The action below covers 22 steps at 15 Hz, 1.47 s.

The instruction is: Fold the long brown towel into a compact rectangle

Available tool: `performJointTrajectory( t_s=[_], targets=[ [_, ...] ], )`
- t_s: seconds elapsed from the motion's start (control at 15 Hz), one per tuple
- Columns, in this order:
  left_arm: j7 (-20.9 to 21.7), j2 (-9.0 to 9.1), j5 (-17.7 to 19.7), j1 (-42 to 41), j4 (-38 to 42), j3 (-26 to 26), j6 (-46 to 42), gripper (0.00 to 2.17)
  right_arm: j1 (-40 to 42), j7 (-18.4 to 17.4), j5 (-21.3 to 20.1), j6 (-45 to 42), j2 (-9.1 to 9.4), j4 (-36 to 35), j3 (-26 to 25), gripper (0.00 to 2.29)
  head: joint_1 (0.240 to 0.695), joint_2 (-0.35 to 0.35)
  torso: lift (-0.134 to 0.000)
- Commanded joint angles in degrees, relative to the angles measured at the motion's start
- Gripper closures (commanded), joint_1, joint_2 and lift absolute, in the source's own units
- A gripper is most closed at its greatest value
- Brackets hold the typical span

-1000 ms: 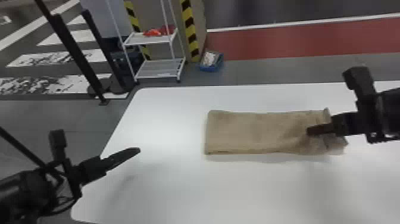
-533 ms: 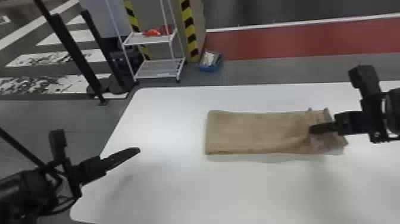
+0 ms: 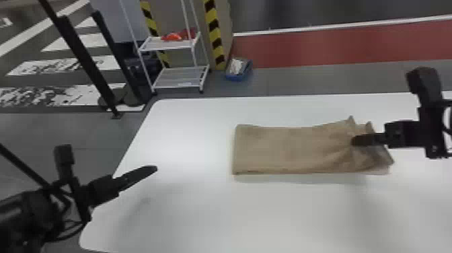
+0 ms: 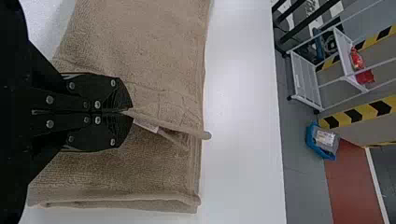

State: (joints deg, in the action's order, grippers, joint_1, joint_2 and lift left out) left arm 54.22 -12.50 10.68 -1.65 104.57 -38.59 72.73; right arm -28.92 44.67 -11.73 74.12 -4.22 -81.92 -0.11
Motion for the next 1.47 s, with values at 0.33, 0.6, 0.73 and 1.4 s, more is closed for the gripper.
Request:
performJointTrajectory(
  t_s=[0.33, 0.6, 0.73, 1.4],
  targets=[
    [0.0, 0.02, -0.9, 1.7, -0.5, 0.5, 0.0, 0.08, 1.7, 0.6, 2.9, -2.8, -0.52, -1.8, -3.2, 1.24, 0.695, 0.229, -0.124],
    [0.2, 0.19, -1.1, 1.8, -0.3, 0.6, 0.0, 0.08, 0.6, 0.0, 4.7, -2.6, -0.88, -1.8, -3.9, 1.24, 0.695, 0.224, -0.124],
    [0.2, 0.19, -1.1, 1.9, -0.4, 0.8, 0.2, 0.08, 1.1, 0.3, 6.3, -0.9, -1.05, -3.3, -6.3, 1.24, 0.695, 0.221, -0.124],
    [0.6, 0.02, -1.1, 1.4, -0.1, 1.0, 0.2, 0.08, 1.0, 0.2, 8.4, 0.0, -0.44, -4.6, -9.1, 1.23, 0.695, 0.205, -0.124]
  ],
)
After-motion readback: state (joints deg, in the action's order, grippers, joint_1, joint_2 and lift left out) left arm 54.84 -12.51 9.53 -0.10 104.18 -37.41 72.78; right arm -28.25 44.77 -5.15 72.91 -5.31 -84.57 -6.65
